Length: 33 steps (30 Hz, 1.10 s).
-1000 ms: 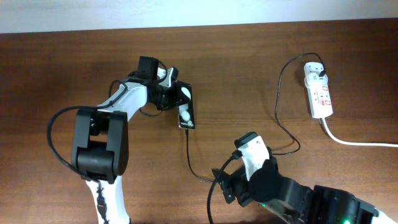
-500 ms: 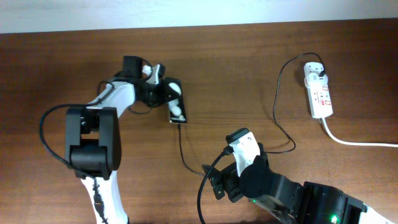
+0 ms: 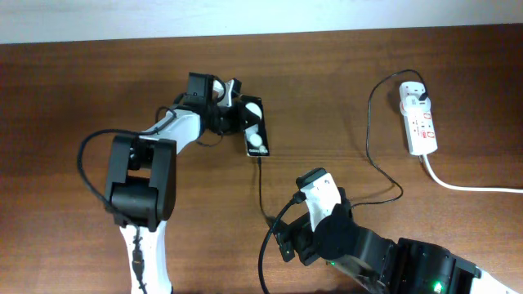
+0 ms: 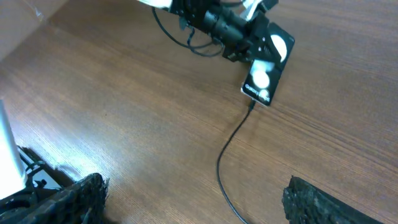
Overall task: Plug charger to phone and switch on socket
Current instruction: 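Lower the phone with the left gripper toward the table center, then set the phone flat on the table and open the left gripper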
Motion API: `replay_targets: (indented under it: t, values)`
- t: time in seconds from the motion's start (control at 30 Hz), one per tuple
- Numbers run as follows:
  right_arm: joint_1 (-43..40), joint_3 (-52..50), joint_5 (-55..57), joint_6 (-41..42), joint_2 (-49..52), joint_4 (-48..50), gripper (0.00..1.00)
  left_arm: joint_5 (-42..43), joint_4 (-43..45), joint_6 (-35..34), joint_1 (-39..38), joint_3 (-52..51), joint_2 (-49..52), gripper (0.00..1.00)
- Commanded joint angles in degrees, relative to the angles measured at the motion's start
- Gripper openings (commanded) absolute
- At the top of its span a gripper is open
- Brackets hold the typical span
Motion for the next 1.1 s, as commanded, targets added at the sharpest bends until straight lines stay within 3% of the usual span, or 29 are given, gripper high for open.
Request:
replay_targets:
  t: [0.0,0.17,0.23,0.4,0.43,0.47,0.53,0.9,1.07]
  values:
    - [-0.13,1.03,0.48,-0.13,0.04,0.13,0.93,2.64,-0.24,-0.59,-0.68,0.52,3.04,0.05]
    - [-0.13,1.01,0.50,-0.15,0.04,-0.33,0.94,3.15,-0.81,-0.59,-0.68,0.52,3.08,0.23]
    - [-0.13,1.01,0.50,-0.13,0.04,-1.14,0.94,3.15,-0.83,-0.59,-0.68,0.52,3.08,0.43]
    - [-0.13,1.03,0.50,-0.15,0.04,-1.40,0.94,3.15,-1.11,-0.59,-0.63,0.52,3.08,0.67]
    - [-0.13,1.01,0.50,-0.15,0.04,-1.40,0.94,3.15,-1.11,-0.59,-0.63,0.52,3.08,0.74]
    - [-0.13,1.01,0.52,-0.15,0.04,-1.38,0.94,3.15,-1.27,-0.59,-0.63,0.52,3.08,0.88]
    - [-0.13,1.01,0.50,-0.15,0.04,-1.38,0.94,3.10,-1.49,-0.59,-0.63,0.52,3.08,0.99]
    - [-0.13,1.01,0.50,-0.15,0.04,-1.62,0.95,-14.82,-15.54,3.72,-0.63,0.52,3.08,0.99]
    - [-0.13,1.01,0.55,-0.15,0.04,-2.16,0.95,-12.70,-15.08,9.77,-0.74,0.52,3.08,1.00]
